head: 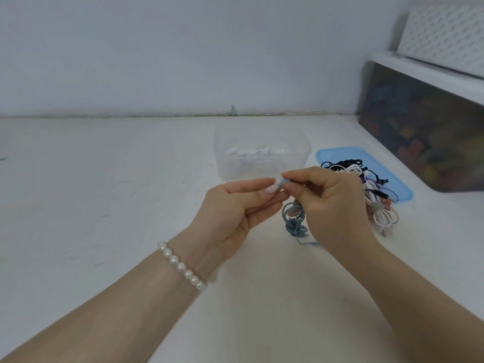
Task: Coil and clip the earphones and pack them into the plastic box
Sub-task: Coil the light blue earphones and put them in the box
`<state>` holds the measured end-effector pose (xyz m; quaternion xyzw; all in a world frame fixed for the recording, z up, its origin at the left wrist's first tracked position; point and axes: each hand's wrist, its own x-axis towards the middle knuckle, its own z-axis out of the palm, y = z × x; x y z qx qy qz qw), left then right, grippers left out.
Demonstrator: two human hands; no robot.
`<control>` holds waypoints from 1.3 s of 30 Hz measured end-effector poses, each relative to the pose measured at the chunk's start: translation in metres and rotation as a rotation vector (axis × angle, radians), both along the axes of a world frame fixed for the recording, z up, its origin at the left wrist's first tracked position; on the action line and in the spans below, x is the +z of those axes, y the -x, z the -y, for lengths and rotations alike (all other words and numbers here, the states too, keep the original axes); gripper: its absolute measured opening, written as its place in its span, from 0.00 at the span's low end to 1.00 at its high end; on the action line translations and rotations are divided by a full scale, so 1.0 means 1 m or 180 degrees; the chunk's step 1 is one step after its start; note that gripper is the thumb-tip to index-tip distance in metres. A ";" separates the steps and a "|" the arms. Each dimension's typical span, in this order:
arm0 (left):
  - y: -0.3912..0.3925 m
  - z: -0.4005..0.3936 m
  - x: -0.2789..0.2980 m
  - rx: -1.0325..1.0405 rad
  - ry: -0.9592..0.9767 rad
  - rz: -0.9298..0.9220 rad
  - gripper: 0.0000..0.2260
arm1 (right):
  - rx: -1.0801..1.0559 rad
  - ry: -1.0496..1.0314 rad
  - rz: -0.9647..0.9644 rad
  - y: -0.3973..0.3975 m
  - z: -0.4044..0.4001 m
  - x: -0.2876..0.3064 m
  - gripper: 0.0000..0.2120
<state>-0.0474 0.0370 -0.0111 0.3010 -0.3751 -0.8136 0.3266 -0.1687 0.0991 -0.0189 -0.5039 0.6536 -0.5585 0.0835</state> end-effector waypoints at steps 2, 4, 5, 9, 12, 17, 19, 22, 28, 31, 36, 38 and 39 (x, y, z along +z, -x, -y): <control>0.001 -0.001 0.000 -0.0019 0.0021 -0.0031 0.05 | -0.0068 0.0025 0.0035 0.000 0.000 0.000 0.08; 0.001 -0.003 0.000 -0.0026 0.0053 -0.0079 0.06 | -0.0099 0.0053 0.0088 0.001 0.001 -0.001 0.08; 0.001 -0.003 0.000 -0.0016 0.0080 -0.0098 0.06 | -0.0100 0.0060 0.0098 0.001 0.001 -0.001 0.08; 0.000 -0.003 -0.001 0.0087 0.0381 -0.0017 0.07 | 0.0016 -0.0002 0.0090 0.003 0.001 0.000 0.07; -0.001 -0.003 -0.003 0.0171 0.0709 0.0130 0.06 | 0.0217 -0.0072 0.0060 0.006 0.000 0.003 0.08; -0.002 -0.002 -0.002 0.0106 0.0704 0.0148 0.06 | 0.0383 -0.0036 0.0300 0.007 -0.001 0.006 0.12; -0.001 -0.002 0.001 0.0016 0.0435 0.0037 0.06 | 0.0296 0.0052 0.0328 0.006 -0.001 0.005 0.12; 0.000 -0.004 0.002 -0.0060 0.0196 -0.0097 0.06 | 0.0120 0.0166 0.0136 0.003 -0.002 0.003 0.11; -0.001 -0.002 -0.002 0.0004 0.0445 -0.0079 0.07 | 0.0236 -0.0017 0.0369 0.006 0.000 0.006 0.13; -0.001 -0.002 -0.006 0.0060 0.0889 0.0074 0.08 | 0.0423 -0.0182 0.0482 0.011 0.000 0.010 0.11; 0.000 -0.005 -0.010 0.0199 0.1870 0.0465 0.11 | 0.0408 -0.0325 0.0792 0.013 0.001 0.012 0.06; 0.000 -0.006 -0.010 0.0210 0.2127 0.0570 0.11 | 0.0386 -0.0402 0.1065 0.015 0.002 0.012 0.05; 0.000 -0.005 -0.009 0.0179 0.2046 0.0537 0.10 | 0.0419 -0.0444 0.1254 0.016 0.002 0.012 0.06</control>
